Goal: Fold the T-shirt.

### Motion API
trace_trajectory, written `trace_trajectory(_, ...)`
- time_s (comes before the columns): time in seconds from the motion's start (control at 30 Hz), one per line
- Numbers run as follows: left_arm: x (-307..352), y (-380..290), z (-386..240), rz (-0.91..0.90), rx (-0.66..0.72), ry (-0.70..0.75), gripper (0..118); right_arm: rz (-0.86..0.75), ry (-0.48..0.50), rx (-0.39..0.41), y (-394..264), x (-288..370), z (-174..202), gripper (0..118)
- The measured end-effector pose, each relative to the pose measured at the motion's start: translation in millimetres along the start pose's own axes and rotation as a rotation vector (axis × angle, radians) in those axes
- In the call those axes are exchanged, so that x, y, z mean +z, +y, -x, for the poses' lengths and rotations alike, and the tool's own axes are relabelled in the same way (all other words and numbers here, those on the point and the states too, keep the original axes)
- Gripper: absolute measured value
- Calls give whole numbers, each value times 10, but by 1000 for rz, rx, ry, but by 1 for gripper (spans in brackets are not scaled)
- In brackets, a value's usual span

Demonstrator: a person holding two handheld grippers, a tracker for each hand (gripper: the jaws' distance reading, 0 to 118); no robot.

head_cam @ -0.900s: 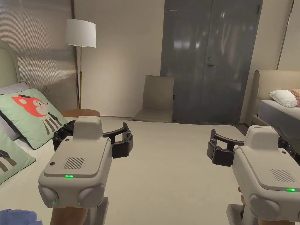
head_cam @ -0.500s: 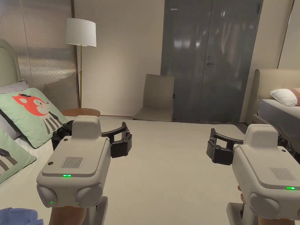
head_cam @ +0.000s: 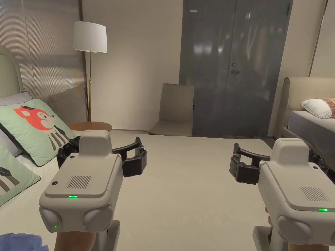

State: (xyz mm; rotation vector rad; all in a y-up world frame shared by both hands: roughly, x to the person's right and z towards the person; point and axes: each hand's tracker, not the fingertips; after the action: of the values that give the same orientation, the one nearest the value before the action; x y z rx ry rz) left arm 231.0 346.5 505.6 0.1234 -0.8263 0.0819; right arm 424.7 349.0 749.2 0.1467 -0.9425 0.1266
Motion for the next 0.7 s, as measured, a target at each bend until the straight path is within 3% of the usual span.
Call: trace_trajectory(0.7,16,-11,10,12,3,-4,111,4,14,6,-7,13,16,118)
